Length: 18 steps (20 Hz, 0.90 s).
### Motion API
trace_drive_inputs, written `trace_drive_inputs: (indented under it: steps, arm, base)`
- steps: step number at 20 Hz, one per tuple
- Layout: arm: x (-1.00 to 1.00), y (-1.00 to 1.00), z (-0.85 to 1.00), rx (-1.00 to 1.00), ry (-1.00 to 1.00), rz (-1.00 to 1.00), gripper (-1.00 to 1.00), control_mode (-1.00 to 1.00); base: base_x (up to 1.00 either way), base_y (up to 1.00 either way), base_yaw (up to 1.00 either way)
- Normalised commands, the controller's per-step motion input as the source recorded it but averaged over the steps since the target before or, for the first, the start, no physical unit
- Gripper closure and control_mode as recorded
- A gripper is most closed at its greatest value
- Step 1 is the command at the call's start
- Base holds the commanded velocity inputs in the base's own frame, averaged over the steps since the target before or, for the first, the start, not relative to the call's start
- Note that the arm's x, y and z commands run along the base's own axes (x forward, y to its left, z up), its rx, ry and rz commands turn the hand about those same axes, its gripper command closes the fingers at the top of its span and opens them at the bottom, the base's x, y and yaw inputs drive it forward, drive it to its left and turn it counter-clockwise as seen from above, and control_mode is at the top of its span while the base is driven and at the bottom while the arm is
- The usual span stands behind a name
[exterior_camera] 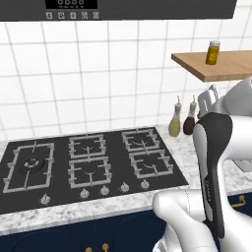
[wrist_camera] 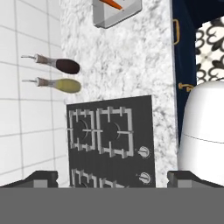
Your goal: Take the meat container that has the steak and place it on the second highest rack of the freezer. Then take the vegetable container that has the carrot and garlic and place it on the highest rack of the freezer.
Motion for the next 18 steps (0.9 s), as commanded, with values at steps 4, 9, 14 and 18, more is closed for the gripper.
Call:
trace_drive_inputs:
  steps: [4, 9, 14, 18]
  arm:
    - [0.0, 0.0, 0.0, 0.0, 0.0, 0.0, -1.0, 1.0]
    - [0.0, 0.0, 0.0, 0.0, 0.0, 0.0, -1.0, 1.0]
    - [0.0, 0.0, 0.0, 0.0, 0.0, 0.0, -1.0, 1.0]
    - [0.0, 0.0, 0.0, 0.0, 0.0, 0.0, -1.0, 1.0]
  base:
    - [0.7, -0.37, 0.0]
    - [0.48, -0.01, -0.01]
    - [0.0, -0.35, -0.03]
    - [-0.02, -0.74, -0.01]
